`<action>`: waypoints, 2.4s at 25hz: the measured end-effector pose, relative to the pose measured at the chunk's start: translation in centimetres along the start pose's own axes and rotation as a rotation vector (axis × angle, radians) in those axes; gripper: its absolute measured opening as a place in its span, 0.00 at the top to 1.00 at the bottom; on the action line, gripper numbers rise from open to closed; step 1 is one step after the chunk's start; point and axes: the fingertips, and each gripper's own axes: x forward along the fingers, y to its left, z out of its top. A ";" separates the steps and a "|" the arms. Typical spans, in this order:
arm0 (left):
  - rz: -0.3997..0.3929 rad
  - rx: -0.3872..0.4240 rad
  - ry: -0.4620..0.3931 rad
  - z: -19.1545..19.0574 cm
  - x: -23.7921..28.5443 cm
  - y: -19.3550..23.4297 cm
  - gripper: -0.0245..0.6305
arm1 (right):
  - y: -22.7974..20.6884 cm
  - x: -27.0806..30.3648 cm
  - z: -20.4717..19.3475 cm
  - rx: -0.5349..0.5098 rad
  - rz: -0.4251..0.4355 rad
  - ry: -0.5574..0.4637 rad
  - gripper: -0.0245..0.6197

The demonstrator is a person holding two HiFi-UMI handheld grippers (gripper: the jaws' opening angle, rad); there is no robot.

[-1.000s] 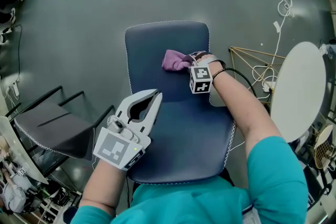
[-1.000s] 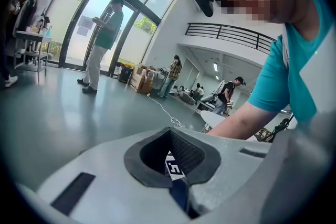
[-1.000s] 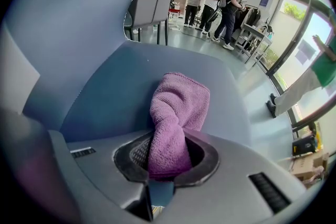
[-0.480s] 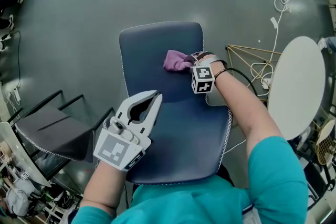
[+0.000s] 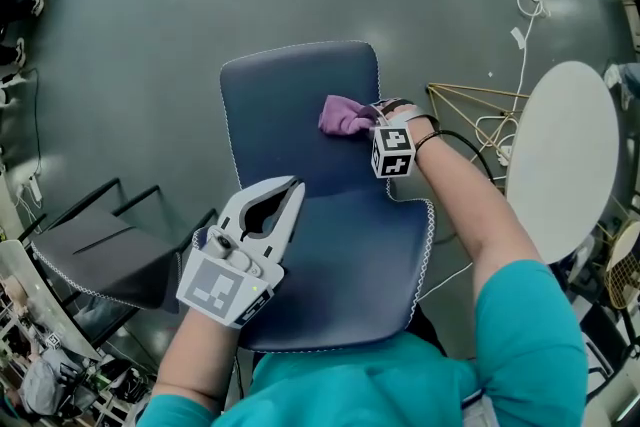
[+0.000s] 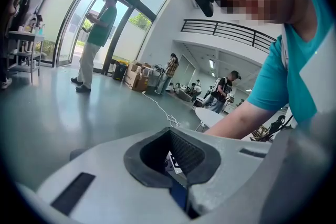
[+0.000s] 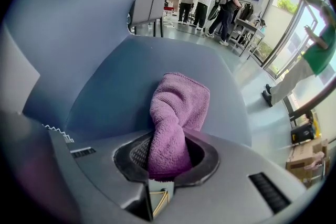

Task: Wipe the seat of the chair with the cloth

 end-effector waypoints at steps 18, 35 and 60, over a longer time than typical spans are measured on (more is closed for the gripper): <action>0.022 0.021 -0.040 1.8 -1.1 -0.3 0.98 | 2.1 -6.6 -14.5 0.122 0.101 0.399 0.87; 0.240 -0.112 -0.147 -3.0 -16.7 9.4 0.98 | 8.3 2.3 26.8 -0.349 0.226 -0.190 0.87; 0.231 -0.126 -0.142 -2.9 -17.8 10.6 0.98 | 11.0 5.9 26.3 -0.402 0.263 -0.119 0.87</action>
